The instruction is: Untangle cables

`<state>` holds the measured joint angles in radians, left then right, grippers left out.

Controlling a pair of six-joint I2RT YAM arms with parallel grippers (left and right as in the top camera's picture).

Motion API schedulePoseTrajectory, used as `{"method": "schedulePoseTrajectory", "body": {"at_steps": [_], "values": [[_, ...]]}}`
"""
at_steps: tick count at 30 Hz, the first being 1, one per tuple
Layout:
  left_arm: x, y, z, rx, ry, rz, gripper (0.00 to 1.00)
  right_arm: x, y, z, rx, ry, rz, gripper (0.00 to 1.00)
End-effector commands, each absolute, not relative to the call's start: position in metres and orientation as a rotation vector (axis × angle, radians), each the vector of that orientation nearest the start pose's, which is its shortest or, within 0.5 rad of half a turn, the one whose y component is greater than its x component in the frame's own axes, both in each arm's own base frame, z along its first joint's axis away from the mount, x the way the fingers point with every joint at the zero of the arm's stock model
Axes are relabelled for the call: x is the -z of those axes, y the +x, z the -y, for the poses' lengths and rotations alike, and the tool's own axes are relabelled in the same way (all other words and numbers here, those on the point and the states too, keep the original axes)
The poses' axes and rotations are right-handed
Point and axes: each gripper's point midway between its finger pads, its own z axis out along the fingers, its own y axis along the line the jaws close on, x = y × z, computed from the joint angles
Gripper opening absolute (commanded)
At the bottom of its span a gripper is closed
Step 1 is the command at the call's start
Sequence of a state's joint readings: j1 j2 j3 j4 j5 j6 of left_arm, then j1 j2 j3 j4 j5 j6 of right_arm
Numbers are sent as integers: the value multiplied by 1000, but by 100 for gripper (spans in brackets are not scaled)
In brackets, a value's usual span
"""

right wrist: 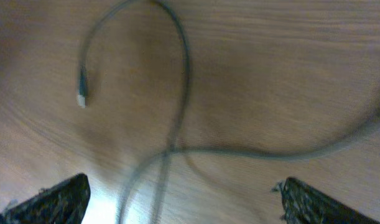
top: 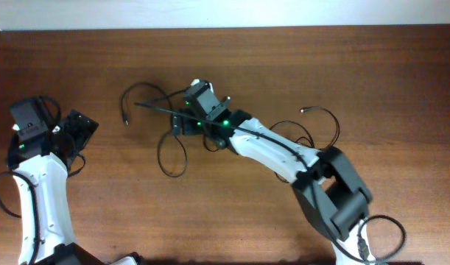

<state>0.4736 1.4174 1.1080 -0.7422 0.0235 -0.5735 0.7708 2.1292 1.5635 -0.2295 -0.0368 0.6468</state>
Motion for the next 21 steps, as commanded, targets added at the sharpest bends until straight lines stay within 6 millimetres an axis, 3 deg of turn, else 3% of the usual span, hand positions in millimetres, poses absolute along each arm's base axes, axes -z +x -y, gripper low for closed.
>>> {"method": "schedulePoseTrajectory", "body": {"at_steps": [1,7,10,12,14,15,16,17,18,19,20,21], "values": [[-145,317,-157,78,-1315,-2266,99,-50,411,-411,-667,-5,-2484,98],[-145,317,-157,78,-1314,-2266,99,-1,387,-418,-467,-15,-2507,99],[-145,317,-157,78,-1315,-2266,99,29,374,-403,-269,-37,-2536,97],[-145,317,-157,78,-1315,-2266,99,56,355,-382,-127,-77,-2632,70],[-145,317,-157,78,-1315,-2266,99,61,347,-374,-81,-110,-2669,38],[-145,317,-157,78,-1315,-2266,99,59,346,-378,-95,-167,-2675,31],[-145,317,-157,78,-1315,-2266,99,36,348,-386,-130,-288,-2687,10],[-145,317,-157,78,-1315,-2266,99,17,346,-397,-185,-409,-2691,11],[-145,317,-157,78,-1315,-2266,99,-13,340,-406,-211,-635,-2670,90],[-145,317,-157,78,-1314,-2265,100,-30,347,-391,-105,-597,-2668,99],[-145,317,-157,79,-1314,-2265,99,-76,368,-357,34,-478,-2642,98],[-147,319,-159,79,-1307,-2253,99,-116,379,-351,-37,-455,-2618,98]]}}
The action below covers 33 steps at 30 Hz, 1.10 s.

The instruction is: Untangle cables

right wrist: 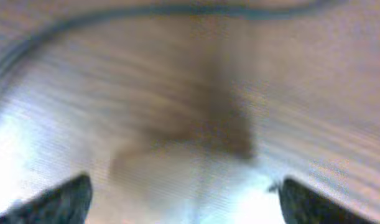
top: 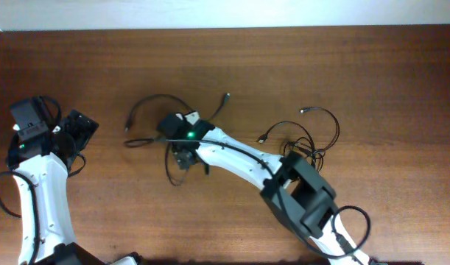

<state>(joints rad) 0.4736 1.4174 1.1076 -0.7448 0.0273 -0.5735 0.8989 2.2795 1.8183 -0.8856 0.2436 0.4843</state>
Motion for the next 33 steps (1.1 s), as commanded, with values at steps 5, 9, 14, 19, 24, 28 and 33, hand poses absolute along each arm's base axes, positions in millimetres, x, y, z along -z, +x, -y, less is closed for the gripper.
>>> {"method": "schedulePoseTrajectory", "body": {"at_steps": [5,9,14,19,24,28,33], "values": [[-164,353,-88,549,-1007,-2325,99,-285,413,-247,-366,-172,-2442,98],[-159,379,18,175,-188,-2502,100,-277,414,-149,-264,64,-2571,98],[-89,412,134,-4,234,-2494,99,-264,404,-110,-218,169,-2661,98],[-19,404,139,-13,179,-2647,88,-264,404,-109,-194,95,-2663,98],[23,395,115,-213,170,-2717,84,-262,399,-112,-213,90,-2685,98],[36,396,104,-319,196,-2714,70,-259,393,-111,-212,109,-2712,98],[56,386,125,-13,327,-2816,45,-258,390,-111,-215,113,-2727,98]]}}
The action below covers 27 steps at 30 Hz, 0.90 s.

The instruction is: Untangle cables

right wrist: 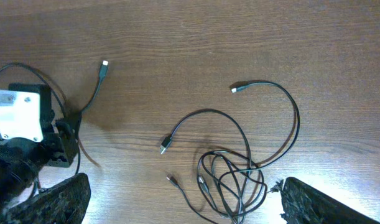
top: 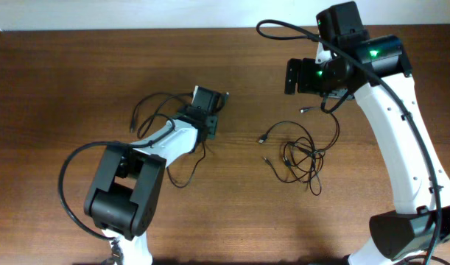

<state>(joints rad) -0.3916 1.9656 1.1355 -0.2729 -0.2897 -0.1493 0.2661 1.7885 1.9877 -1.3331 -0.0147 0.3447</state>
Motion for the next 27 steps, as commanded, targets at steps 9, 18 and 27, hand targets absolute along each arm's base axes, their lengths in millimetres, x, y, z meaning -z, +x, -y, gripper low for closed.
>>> {"method": "schedulePoseTrajectory", "body": {"at_steps": [9,18,27], "values": [[47,330,-79,-762,-644,-2883,0,-253,376,-118,-283,142,-2791,98],[-92,216,-262,-626,-1871,-2085,0,-253,375,-118,-282,142,-2793,98],[-334,274,-308,-406,-1356,-1650,0,-253,374,-121,-307,137,-2797,98]]}}
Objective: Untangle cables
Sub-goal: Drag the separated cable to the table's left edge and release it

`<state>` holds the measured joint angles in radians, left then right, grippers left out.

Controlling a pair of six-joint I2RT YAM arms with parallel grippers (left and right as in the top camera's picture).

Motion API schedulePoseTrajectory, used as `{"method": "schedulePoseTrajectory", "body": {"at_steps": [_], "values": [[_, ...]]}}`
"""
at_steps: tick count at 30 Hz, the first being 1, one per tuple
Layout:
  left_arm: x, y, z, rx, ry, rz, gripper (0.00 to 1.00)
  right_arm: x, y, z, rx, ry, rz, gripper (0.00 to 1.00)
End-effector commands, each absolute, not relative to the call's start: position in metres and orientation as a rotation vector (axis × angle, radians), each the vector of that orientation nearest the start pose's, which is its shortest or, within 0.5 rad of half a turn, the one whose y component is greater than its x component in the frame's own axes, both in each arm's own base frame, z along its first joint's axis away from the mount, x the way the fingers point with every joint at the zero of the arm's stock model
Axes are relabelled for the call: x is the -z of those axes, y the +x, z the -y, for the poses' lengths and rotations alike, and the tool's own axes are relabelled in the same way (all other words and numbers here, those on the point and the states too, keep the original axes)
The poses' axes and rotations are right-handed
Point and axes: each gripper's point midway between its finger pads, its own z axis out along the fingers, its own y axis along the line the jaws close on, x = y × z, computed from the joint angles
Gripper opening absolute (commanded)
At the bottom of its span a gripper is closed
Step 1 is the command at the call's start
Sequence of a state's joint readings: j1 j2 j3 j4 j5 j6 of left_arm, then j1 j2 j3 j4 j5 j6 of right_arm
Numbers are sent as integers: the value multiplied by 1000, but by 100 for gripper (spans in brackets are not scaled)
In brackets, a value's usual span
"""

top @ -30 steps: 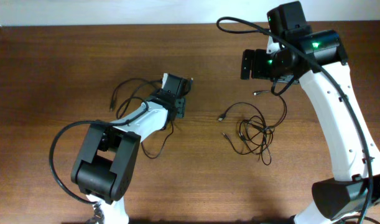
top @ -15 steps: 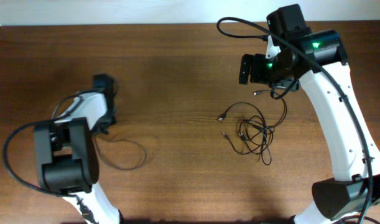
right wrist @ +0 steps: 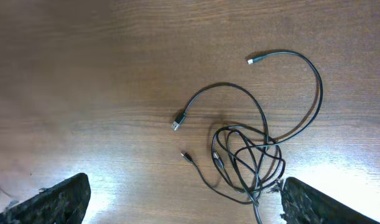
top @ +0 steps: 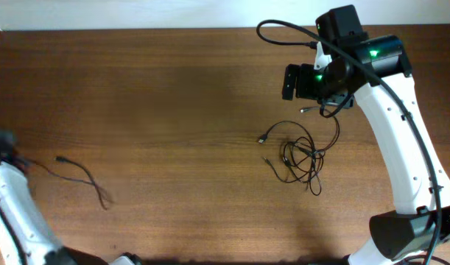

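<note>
A tangle of thin black cables (top: 301, 155) lies right of the table's middle, with loose plug ends (top: 262, 138) sticking out to its left. In the right wrist view the same tangle (right wrist: 247, 155) lies below and ahead of my right gripper (right wrist: 183, 183), which is open and empty, high above the table. From overhead the right gripper (top: 294, 81) hangs behind the tangle. A single black cable (top: 83, 179) lies stretched out at the far left. My left arm (top: 2, 173) is blurred at the left edge, and its gripper's state does not show.
The wooden table (top: 180, 88) meets a white wall along its back edge. The right arm's own black supply cable (top: 283, 31) loops above its wrist.
The left arm has gone from the cable loops at centre-left to the far left edge. Those loops are gone, and one cable lies stretched at the left. The right arm barely moved.
First the right gripper was down over the cable loops at centre-left, with the left arm parked at the far left. Then the right arm stood raised at the back right and the left arm reached those loops. Now one cable lies far left, apart from the right-hand tangle.
</note>
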<state>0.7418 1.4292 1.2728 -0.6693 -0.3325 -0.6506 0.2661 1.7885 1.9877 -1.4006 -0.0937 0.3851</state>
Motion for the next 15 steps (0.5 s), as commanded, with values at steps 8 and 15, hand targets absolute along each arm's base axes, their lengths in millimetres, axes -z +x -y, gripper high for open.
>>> {"method": "schedulePoseTrajectory", "body": {"at_steps": [8,15], "values": [[-560,243,-297,-893,-777,-1473,0,-250,375,-121,-304,138,-2805,98],[-412,357,-266,-546,-410,-2086,0,-249,377,-121,-304,138,-2802,98]]}}
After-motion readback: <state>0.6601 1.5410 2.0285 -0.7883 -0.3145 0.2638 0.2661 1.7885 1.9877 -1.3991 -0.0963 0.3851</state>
